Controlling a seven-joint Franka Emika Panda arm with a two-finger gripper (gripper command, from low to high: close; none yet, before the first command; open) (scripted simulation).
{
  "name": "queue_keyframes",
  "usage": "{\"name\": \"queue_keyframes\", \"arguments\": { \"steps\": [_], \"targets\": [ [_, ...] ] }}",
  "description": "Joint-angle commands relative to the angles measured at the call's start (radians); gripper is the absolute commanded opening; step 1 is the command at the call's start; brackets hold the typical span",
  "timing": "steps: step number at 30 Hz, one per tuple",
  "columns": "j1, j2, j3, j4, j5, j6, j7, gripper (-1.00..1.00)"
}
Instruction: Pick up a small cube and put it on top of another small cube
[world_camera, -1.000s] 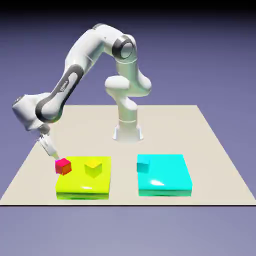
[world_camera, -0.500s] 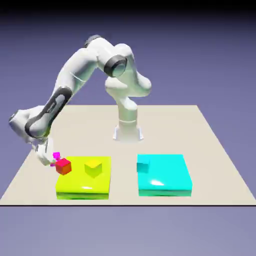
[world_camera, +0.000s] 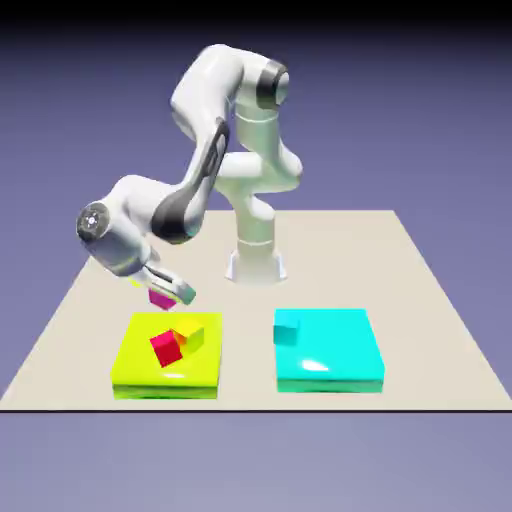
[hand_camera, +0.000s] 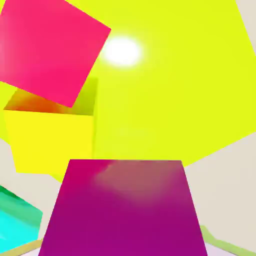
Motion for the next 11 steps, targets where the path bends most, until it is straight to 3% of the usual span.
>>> {"name": "queue_keyframes", "arguments": {
  "steps": [1,7,8,11],
  "targets": [
    [-0.018,-0.007,0.036,0.003,-0.007,0.019,-0.019,-1.00],
    [-0.026,0.021,0.072,-0.135,0.010,0.200,-0.046,-1.00],
    [-0.026,0.021,0.072,-0.135,0.010,0.201,-0.046,1.00],
    [-0.028,0.004,0.067,-0.063,0.000,0.114,-0.038,1.00]
  ]
}}
